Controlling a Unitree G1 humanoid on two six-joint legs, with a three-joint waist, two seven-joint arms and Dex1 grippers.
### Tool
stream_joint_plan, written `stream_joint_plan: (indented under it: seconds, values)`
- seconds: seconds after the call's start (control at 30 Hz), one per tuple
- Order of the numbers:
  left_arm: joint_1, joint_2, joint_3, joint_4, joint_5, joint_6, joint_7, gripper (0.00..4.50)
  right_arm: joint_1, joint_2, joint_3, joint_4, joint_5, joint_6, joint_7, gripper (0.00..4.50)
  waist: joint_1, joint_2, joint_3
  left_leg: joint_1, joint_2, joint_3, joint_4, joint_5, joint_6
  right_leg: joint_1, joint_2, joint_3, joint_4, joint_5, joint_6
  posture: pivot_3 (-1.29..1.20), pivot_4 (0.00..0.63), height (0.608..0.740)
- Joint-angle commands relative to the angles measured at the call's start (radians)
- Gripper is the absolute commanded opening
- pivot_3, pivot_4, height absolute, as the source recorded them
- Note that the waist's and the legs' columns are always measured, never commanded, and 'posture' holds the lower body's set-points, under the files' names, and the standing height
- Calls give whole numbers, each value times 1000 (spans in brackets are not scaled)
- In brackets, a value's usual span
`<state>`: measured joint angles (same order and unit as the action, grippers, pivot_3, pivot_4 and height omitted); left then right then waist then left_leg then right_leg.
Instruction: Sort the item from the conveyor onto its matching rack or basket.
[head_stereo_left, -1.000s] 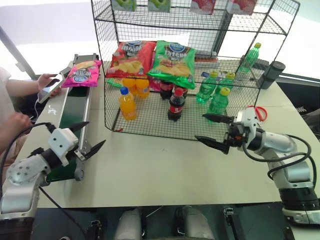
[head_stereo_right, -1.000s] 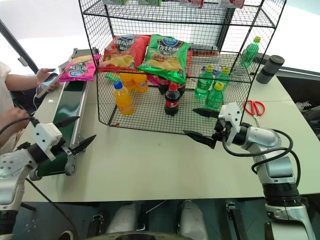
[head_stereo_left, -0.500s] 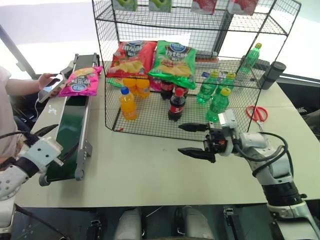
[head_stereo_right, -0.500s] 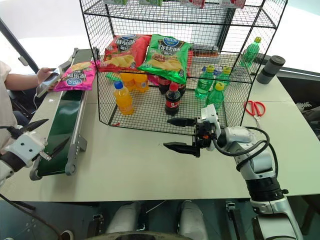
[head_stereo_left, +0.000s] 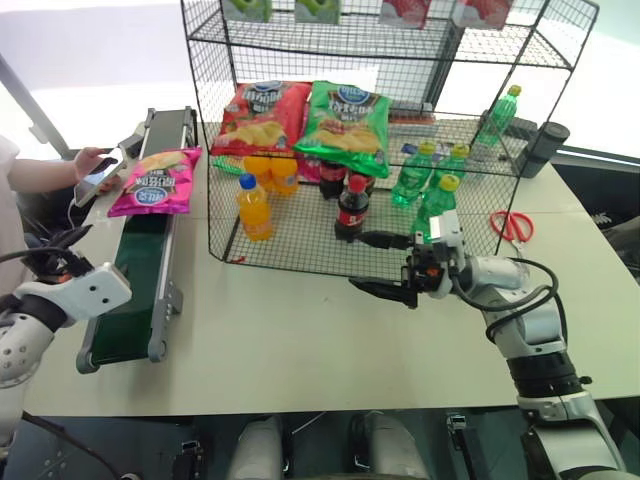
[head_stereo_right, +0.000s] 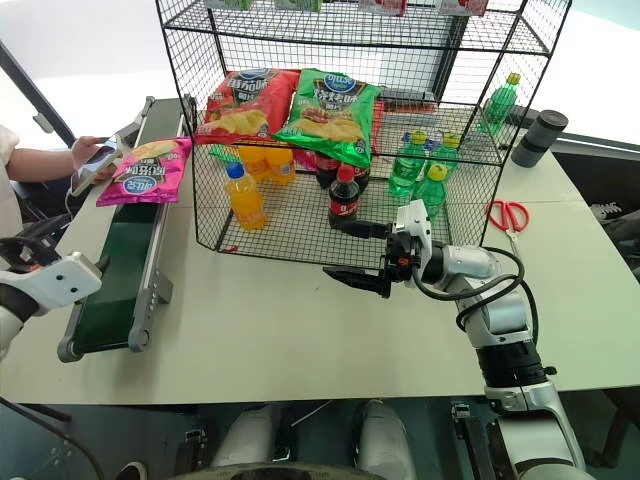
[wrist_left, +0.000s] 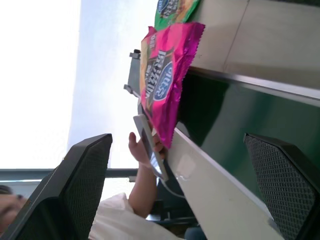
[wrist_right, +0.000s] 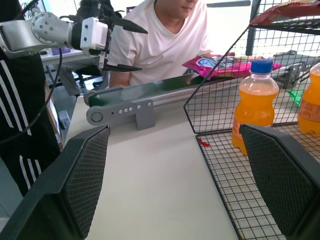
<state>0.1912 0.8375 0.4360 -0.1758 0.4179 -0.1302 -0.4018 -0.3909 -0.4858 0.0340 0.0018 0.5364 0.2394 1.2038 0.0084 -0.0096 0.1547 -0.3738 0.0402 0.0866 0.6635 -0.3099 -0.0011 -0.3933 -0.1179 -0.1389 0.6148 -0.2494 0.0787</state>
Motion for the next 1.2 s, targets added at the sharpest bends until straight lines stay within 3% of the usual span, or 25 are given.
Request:
stream_joint_plan:
  seconds: [0.03, 0.33, 1.2]
  values:
    - [-12, -9, -23, -40, 78, 63, 45, 4500, -8, 9, -3, -27, 1, -22, 2, 4333, -1, 0, 0, 0, 0, 0, 0, 0, 0, 0, 0, 0, 0, 0, 0, 0, 150, 740]
    - [-51, -41, -95, -8, 98, 117, 65, 4500, -3, -10, -18, 2, -22, -58, 18, 4333, -1, 0, 0, 0, 0, 0, 0, 0, 0, 0, 0, 0, 0, 0, 0, 0, 150, 740]
    - [-81, -16, -177, 165, 93, 10, 147, 4500, -19, -42, -11, -24, -81, -71, -6, 4333, -2, 0, 0, 0, 1, 1, 0, 0, 0, 0, -1, 0, 0, 0, 0, 0, 150, 740]
